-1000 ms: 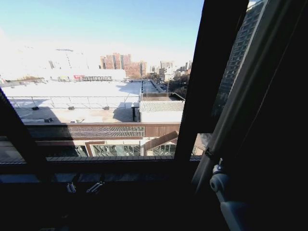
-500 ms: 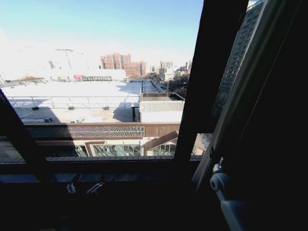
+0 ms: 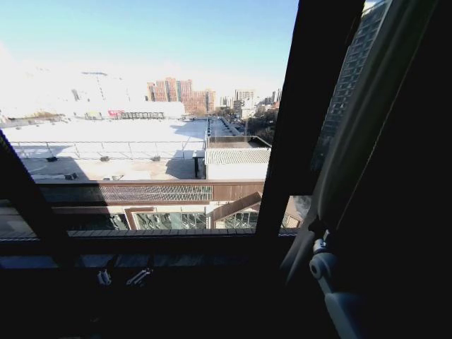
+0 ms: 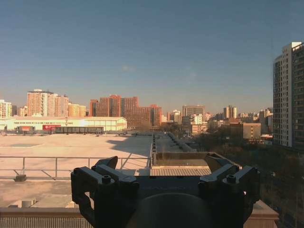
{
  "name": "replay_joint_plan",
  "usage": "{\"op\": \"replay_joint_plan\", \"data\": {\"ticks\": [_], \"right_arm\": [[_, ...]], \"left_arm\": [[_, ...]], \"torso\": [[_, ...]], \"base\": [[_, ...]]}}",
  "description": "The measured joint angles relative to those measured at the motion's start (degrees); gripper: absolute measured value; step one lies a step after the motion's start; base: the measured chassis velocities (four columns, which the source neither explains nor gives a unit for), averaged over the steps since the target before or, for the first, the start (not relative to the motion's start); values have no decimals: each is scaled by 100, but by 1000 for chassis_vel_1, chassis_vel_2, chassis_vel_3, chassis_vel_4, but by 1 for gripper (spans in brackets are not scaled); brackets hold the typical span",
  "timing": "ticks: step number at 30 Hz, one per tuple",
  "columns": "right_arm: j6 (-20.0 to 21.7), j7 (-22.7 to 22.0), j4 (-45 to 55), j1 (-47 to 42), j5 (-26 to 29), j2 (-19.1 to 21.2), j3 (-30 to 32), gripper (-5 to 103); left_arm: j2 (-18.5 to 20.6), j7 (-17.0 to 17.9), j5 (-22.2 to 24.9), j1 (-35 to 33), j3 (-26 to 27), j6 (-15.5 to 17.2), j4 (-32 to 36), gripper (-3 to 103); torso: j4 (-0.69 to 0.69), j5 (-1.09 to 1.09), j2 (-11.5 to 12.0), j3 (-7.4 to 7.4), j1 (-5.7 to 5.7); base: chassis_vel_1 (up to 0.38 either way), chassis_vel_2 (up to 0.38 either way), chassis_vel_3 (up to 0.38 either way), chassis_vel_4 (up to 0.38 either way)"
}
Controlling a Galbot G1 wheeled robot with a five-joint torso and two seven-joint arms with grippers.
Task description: Open the curtains by pulling them apart, changing their state from closed to fully open.
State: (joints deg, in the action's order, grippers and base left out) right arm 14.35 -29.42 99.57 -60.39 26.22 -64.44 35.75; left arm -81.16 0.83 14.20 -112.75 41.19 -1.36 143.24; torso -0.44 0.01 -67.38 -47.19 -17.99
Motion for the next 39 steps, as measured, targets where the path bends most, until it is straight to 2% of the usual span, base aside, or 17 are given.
{"op": "replay_joint_plan", "data": {"ticks": [3, 7, 12, 14, 16, 22, 25, 28, 31, 33, 34, 35, 37, 39], "right_arm": [[0, -97, -153, 103, 96, 62, 126, 0], [19, -376, -747, 500, 321, 313, 535, 0], [41, -486, -1266, 797, 486, 585, 840, 0], [52, -504, -1781, 1022, 540, 852, 1125, 0], [53, -504, -1961, 1088, 548, 938, 1208, 0], [44, -505, -3214, 1541, 558, 1587, 1638, 0], [39, -480, -3353, 1561, 586, 1722, 1701, 0], [54, -327, -3110, 1358, 729, 1759, 1726, -3], [190, 73, -2042, 713, 841, 1619, 1654, 12], [202, 101, -1911, 635, 842, 1590, 1635, 12], [255, 149, -1517, 410, 844, 1492, 1571, 17], [337, 202, -1046, 147, 845, 1366, 1489, 28], [386, 267, -711, -41, 850, 1282, 1432, 28], [505, 479, 17, -479, 867, 1125, 1290, 39]], "left_arm": [[-13, 0, -3, 2, -3, -4, 0, 100], [-23, -4, -7, 14, -16, -10, 0, 100], [-19, -6, -7, 20, -15, -15, 0, 100], [-19, -9, 3, 32, -12, -26, 0, 100], [-20, -9, 9, 39, -11, -26, 0, 100], [-77, -14, 32, 61, -28, -36, 0, 100], [-106, -70, 32, 56, -40, -49, 0, 100], [-126, -130, 31, 48, -48, -61, 0, 100], [-117, -142, 29, 65, -64, -67, 0, 100], [-114, -142, 29, 67, -64, -67, 0, 100], [-103, -141, 31, 76, -59, -67, 0, 100], [-86, -140, 38, 80, -47, -67, 0, 100], [-80, -140, 41, 80, -40, -67, 0, 100], [-73, -140, 52, 83, -31, -67, 0, 100]], "torso": [[0, 1, 0, 0, 0], [0, 2, 0, 0, 0], [1, 1, 0, 0, 0], [2, 1, 0, 0, 0], [1, 2, 0, 0, 0], [1, 0, 0, 0, 0], [-2, 1, 0, 0, 0], [-4, 2, 0, 0, 0], [0, -1, 0, 0, 0], [1, 0, 0, 0, 0], [1, -1, 0, 0, 0], [2, -2, 0, 1, 0], [1, -2, 0, 0, 0], [0, -1, 0, 1, 0]], "base": [[0, 0, 0, 0], [0, 0, 0, 0], [0, 0, 0, 0], [0, 0, 0, 0], [0, 0, 0, 0], [0, 0, 0, 0], [0, 0, 0, 0], [0, 0, 0, 0], [0, 0, 0, 0], [0, 0, 0, 0], [0, 0, 0, 0], [0, 0, 0, 0], [0, 0, 0, 0], [0, 0, 0, 0]]}}
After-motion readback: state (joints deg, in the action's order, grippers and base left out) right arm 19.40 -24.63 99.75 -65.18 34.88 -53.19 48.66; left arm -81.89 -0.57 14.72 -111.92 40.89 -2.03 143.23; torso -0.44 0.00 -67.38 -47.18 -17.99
